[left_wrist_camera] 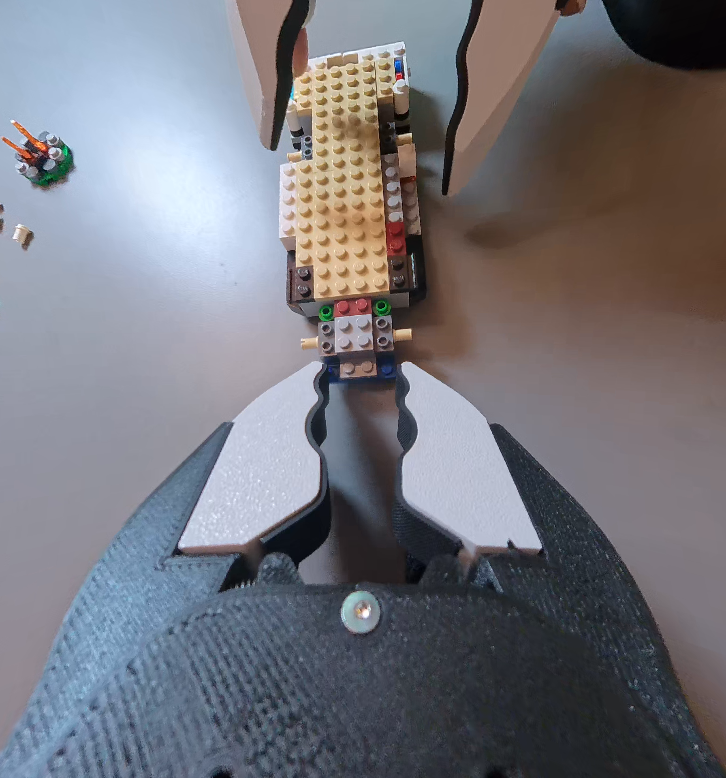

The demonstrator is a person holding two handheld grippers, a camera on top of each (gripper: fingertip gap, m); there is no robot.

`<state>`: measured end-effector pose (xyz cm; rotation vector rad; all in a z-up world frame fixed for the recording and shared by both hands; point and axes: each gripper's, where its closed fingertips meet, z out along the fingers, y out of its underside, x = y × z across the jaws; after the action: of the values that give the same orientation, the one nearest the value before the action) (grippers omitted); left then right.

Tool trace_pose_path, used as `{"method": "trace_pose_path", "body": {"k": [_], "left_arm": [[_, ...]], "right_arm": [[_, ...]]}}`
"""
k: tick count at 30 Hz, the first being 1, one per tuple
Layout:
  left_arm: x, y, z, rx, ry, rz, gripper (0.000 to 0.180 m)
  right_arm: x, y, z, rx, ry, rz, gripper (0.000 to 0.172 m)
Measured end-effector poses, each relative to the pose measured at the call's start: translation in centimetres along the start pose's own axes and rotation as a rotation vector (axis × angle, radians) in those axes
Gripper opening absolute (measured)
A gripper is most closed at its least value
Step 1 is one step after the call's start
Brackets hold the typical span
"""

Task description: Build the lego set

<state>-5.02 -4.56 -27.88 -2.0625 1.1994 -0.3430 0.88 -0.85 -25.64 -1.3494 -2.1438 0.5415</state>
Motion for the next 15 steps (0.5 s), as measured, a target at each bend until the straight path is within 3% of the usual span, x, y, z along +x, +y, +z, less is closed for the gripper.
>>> {"method": "trace_pose_path", "body": {"k": [8,15], "left_arm": [[-0.4,0.1,-0.1,0.001,0.004,-0.029,0.029],[-0.6,-0.1,0.2,-0.004,0.012,-0.075,0.029]], "right_arm": [[-0.1,-1.2,0.1,0.053,0.130,-0.028,0.072],[-0.7,-2.5,2.4,-0.068,0.364,-0.246,0.071]]}}
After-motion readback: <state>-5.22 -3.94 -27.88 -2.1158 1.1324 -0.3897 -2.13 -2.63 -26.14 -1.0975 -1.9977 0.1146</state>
